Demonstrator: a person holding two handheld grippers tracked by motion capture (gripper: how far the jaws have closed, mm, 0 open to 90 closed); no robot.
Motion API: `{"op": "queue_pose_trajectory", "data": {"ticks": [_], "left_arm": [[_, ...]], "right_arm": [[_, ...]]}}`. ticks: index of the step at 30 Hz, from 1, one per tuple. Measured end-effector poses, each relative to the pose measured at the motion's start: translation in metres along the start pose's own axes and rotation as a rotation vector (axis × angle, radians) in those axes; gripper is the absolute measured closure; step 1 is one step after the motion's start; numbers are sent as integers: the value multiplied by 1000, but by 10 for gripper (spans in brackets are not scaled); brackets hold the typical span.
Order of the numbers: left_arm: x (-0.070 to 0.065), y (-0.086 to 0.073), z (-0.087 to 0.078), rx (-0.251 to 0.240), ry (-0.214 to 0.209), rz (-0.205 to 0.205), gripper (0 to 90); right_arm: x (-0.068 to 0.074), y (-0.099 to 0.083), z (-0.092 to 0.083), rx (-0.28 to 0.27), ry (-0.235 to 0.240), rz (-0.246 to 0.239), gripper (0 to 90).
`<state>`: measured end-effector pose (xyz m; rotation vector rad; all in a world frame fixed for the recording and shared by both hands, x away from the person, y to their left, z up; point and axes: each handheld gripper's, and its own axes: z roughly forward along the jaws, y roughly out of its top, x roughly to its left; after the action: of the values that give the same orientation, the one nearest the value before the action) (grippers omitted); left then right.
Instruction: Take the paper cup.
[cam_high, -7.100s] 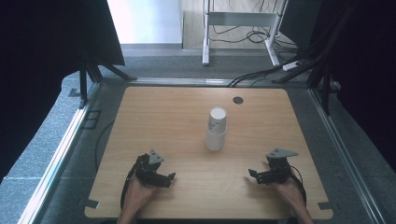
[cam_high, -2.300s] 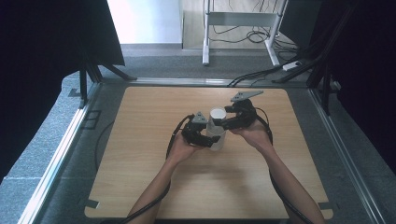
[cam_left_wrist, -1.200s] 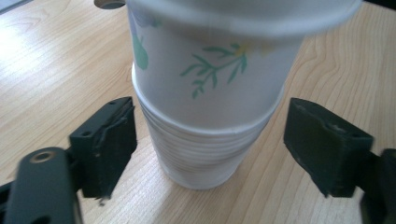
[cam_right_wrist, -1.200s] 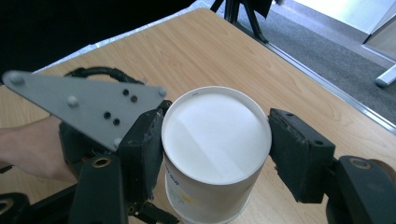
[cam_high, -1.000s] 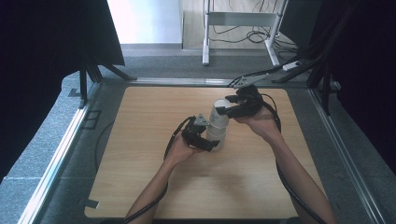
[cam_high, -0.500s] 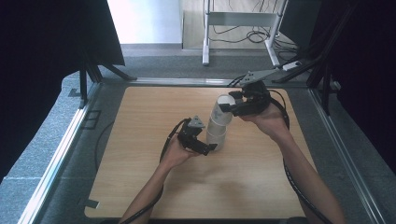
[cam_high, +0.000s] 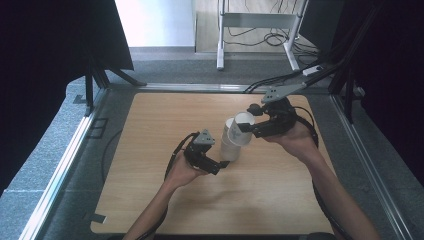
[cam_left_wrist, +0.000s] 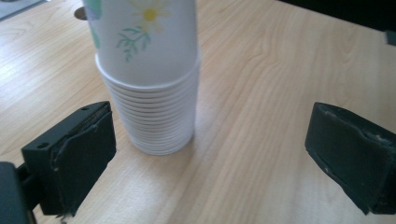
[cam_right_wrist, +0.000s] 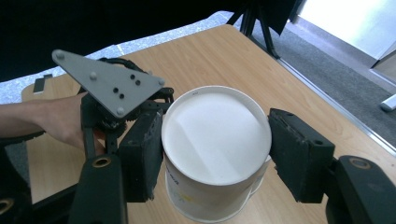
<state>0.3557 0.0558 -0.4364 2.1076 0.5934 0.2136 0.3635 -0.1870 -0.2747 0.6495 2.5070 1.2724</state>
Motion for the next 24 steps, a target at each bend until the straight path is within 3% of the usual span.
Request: {"op": "queue_pose_trajectory", "data": {"ticks": [14,24], "left_arm": [[-19,-13,-5,-54,-46,19,38],[-33,-25,1,-65,-95,62,56]], "right_arm": [[17,-34,9,-5,59,2,376],[26,-70,28,-13,112,30,376]]}}
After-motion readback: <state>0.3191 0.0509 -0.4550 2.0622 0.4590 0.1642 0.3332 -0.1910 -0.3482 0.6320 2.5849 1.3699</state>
